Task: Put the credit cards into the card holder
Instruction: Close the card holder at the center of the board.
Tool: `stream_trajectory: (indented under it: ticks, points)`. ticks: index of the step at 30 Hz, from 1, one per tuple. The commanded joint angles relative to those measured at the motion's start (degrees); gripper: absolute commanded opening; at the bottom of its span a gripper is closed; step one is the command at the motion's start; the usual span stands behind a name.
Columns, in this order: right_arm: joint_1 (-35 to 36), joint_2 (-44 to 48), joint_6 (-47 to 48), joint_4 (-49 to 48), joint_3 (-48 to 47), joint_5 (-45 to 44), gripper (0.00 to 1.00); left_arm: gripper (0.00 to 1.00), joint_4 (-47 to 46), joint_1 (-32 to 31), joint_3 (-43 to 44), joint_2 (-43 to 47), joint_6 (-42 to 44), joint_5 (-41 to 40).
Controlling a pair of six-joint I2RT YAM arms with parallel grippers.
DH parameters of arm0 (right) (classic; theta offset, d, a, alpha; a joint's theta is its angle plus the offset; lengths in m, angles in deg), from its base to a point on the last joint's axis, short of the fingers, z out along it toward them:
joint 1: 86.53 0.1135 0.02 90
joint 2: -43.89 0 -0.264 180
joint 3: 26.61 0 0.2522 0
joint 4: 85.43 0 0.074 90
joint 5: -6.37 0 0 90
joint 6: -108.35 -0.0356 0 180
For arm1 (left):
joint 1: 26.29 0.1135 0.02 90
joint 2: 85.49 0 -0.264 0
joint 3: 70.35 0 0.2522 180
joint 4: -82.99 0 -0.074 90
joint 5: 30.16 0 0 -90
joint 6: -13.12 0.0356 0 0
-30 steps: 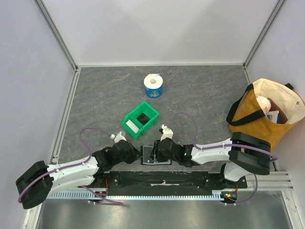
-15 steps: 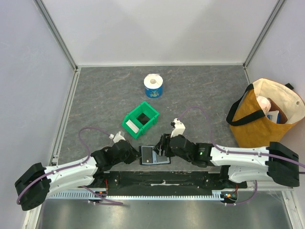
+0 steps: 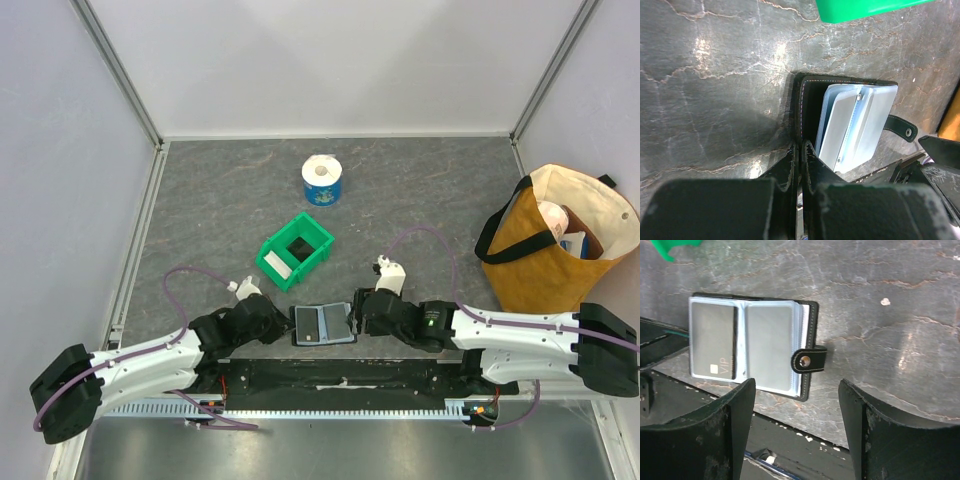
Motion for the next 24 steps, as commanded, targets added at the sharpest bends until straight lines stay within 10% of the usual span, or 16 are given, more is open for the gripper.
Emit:
stream_trajectory:
  ticks: [1,13,24]
  points:
    - [-0.12,-1.11,-0.89,3.84,-1.89,-2.27,0.75,0.02,4.01,-0.25,-0.38,-0.47,2.81,-2.48]
    - [-0.73,-8.67,1.74,2.26,-5.85,-7.19,0.58,0.02,6.2,-0.17,5.15,-1.62,7.37,-1.77]
    - [-2.58,-9.99,2.71,1.91,-4.45,-4.91,0.11,0.02,9.89,-0.25,14.99,-6.97,12.91,-0.37]
